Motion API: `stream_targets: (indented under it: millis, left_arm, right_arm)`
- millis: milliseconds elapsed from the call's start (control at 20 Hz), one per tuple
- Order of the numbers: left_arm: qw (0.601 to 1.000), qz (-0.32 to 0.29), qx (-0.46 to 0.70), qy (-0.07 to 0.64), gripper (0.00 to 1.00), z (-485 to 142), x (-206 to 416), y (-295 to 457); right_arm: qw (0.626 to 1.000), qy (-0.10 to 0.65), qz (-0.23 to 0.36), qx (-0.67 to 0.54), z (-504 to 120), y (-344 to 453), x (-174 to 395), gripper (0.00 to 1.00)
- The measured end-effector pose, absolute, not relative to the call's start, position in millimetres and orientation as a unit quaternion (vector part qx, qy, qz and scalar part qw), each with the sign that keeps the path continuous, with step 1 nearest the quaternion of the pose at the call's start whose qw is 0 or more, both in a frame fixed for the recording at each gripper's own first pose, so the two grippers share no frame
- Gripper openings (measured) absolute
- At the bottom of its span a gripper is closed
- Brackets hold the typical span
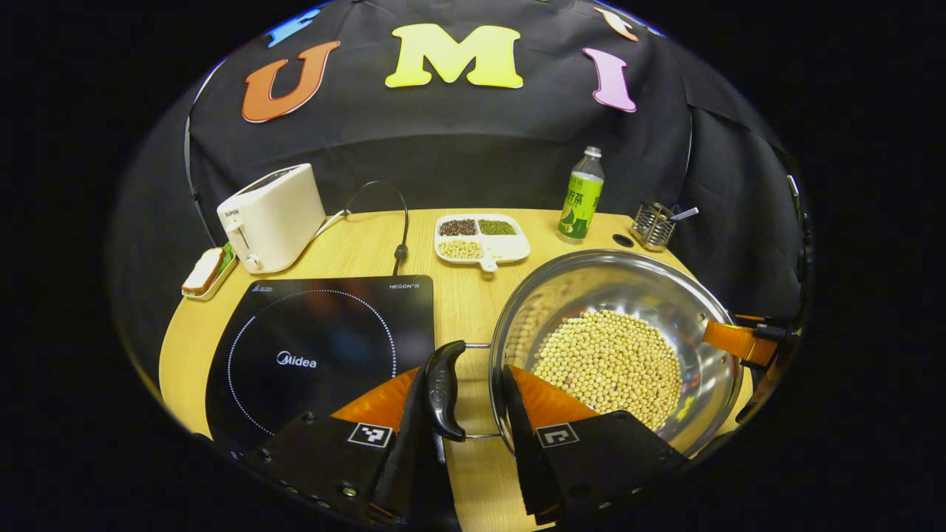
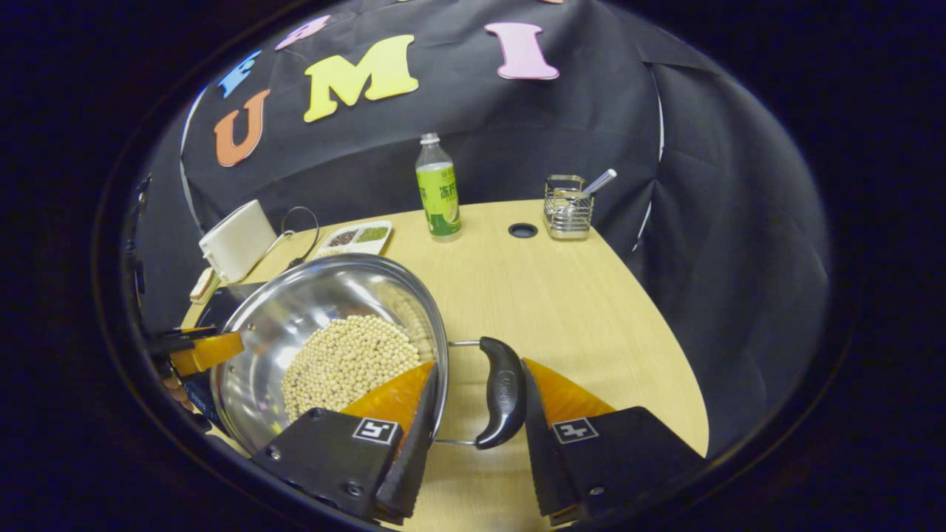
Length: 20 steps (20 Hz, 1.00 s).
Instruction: First push the handle of the pot to place it horizontally, then grasp the pot with both hands and set it on the induction cooktop.
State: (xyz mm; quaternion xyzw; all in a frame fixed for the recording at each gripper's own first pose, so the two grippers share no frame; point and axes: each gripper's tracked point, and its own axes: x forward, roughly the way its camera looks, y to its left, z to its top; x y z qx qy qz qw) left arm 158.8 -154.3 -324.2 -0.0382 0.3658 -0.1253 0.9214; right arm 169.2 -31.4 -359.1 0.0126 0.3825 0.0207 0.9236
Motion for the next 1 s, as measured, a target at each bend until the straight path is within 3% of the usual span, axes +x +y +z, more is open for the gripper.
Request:
stream_targets:
  millis: [600,1000]
  left_arm:
    - [0.953,-0.13,-0.042,0.269,0.55,-204.0,144.6,-112.3]
    - [0.959,-0.084,-0.051,0.266,0.55,-201.7,142.3,-35.2]
  right_arm:
    - [0.944,0.326,0.042,0.03,-244.2,0.1,149.9,0.6]
    - [0.938,0.335,0.083,0.036,-236.9,80.2,160.6,0.61]
